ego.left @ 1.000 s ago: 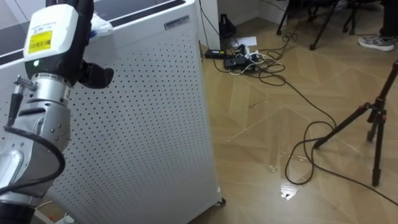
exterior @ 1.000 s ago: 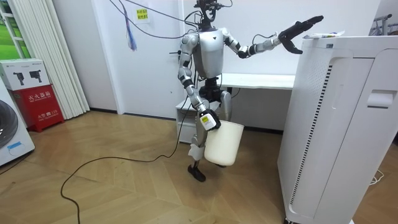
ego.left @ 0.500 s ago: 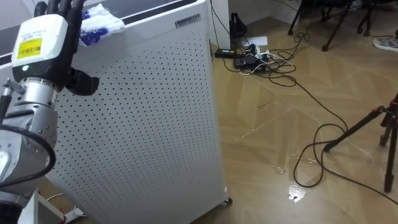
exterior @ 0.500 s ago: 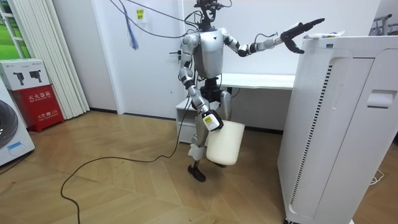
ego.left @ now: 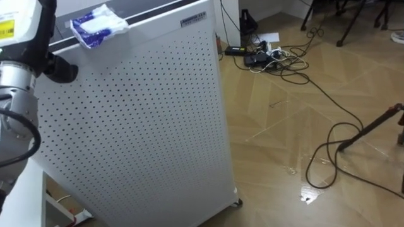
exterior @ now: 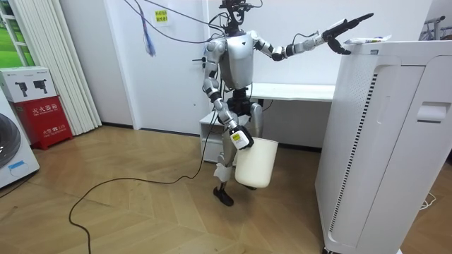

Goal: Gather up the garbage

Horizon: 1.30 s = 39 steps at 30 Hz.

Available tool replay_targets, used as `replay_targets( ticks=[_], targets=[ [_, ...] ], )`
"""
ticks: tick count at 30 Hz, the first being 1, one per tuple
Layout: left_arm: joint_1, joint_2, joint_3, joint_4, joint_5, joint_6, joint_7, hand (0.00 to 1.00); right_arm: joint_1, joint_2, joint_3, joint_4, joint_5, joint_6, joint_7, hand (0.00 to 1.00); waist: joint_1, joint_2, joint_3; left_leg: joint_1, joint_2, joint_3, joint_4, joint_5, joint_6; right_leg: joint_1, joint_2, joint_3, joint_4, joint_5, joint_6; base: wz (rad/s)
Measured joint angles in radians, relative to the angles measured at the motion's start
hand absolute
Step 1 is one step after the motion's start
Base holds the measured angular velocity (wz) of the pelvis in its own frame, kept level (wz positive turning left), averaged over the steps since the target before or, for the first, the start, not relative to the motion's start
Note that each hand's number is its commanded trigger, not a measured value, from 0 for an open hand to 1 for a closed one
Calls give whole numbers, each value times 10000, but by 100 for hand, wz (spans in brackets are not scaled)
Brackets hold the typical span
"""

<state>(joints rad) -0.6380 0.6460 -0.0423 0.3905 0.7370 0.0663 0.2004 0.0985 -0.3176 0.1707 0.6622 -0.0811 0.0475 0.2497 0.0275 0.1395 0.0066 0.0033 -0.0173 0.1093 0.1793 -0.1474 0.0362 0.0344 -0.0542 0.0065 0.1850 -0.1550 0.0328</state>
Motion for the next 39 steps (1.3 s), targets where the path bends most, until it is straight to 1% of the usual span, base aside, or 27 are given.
replay_targets(
  ticks=[4,7,9,13,21,28,32,34,37,39],
  targets=[
    [0,12,0,12,1,8,-8,0,12,1,-1,9,1,96,9,100,-6,-1,0,10,1,38,3,0,0,1,-1,20,1,0,0,0],
    [-21,39,0,12,0,35,-172,0,27,-2,-17,8,-3,157,4,100,-27,-1,-1,13,10,127,8,1,0,4,-4,39,3,0,0,0],
    [-47,41,0,13,-2,129,-206,0,35,-3,-64,8,-2,175,7,100,-24,-2,-1,22,28,269,17,1,0,8,-7,73,5,0,0,-3],
    [-86,42,-1,12,6,223,-391,0,64,-5,-86,8,-2,182,6,100,-60,-5,-7,30,29,297,45,1,1,14,-12,95,15,-1,1,0],
    [-203,42,-2,43,21,565,-812,0,292,-1,-87,9,-3,184,-110,100,-199,-2,-12,81,43,526,96,1,1,60,-33,169,28,-6,9,-1],
    [-267,38,-77,43,-14,567,-1007,0,321,0,-347,386,27,187,-162,100,-310,-1,-12,71,31,585,93,-47,73,22,-51,171,55,-21,35,0],
    [-269,36,-82,142,-71,536,-987,0,371,18,-379,431,177,189,-309,100,-473,-14,-3,83,23,612,98,-60,93,17,-65,170,125,-32,53,0],
    [-271,36,-82,251,-71,505,-953,0,371,23,-380,433,283,188,-355,100,-532,-21,2,87,39,702,109,-62,96,-2,-65,174,172,-37,61,0],
    [-270,11,-140,352,43,435,-946,0,373,34,-391,431,414,189,-378,100,-626,-62,32,57,50,744,194,-86,123,-17,-63,208,185,-41,67,0],
    [-270,-5,-221,351,220,372,-957,13,375,84,-407,335,411,189,-375,100,-722,-99,55,-33,49,767,243,-112,139,-102,-61,244,189,-48,88,-2]
  ],
)
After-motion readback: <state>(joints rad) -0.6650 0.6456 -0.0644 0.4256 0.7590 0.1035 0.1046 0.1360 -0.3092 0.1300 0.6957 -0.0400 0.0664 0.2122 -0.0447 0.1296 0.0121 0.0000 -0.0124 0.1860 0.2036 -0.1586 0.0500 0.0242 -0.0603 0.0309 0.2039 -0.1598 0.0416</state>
